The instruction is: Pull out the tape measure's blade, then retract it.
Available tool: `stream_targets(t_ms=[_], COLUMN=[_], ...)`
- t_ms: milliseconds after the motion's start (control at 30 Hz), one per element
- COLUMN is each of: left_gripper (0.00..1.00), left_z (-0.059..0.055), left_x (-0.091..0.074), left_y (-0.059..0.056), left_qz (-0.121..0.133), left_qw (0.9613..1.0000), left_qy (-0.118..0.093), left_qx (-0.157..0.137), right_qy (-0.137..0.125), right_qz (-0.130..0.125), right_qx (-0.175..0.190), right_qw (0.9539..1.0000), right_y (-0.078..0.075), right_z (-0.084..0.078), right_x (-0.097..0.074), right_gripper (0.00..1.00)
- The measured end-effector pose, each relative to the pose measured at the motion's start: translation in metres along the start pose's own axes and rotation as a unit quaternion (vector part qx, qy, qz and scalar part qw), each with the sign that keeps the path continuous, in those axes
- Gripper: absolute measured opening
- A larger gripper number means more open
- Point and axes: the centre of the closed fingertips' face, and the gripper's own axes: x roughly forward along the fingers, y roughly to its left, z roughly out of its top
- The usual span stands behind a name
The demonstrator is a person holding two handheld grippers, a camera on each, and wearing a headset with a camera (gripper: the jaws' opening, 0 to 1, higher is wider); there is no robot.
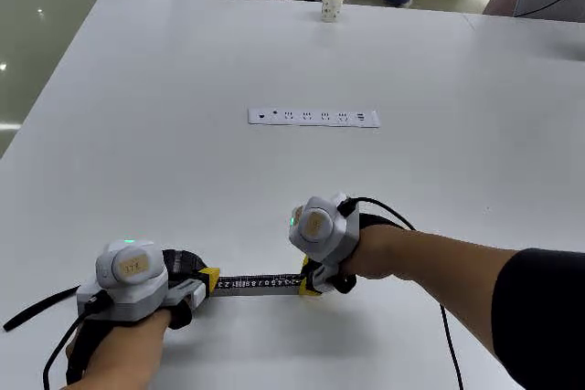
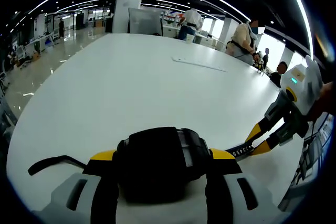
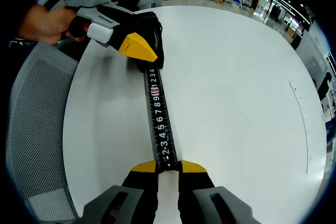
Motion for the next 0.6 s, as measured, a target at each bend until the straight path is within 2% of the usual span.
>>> stream_targets(t_ms=[400, 600], left_gripper=[0.63, 0.63], left_z=[-0.0010, -0.0013], left_x=[-0.0016, -0.0027], left_y=[-0.0009, -0.0013], left_qz=[-0.005, -0.006], left_qw=[1.0000, 1.0000], left_qy=[-0.001, 0.000], left_qx=[0.001, 0.003], right_qy=[-0.002, 0.004], right_qz=[0.002, 0.001], right_qx=[0.009, -0.001], right_qw=[1.0000, 1.0000], right_y=[-0.0003, 0.0013], right_z=[0.0038, 0.0073], right_x=[0.0022, 0.0032], right_gripper=[0.10, 0.10])
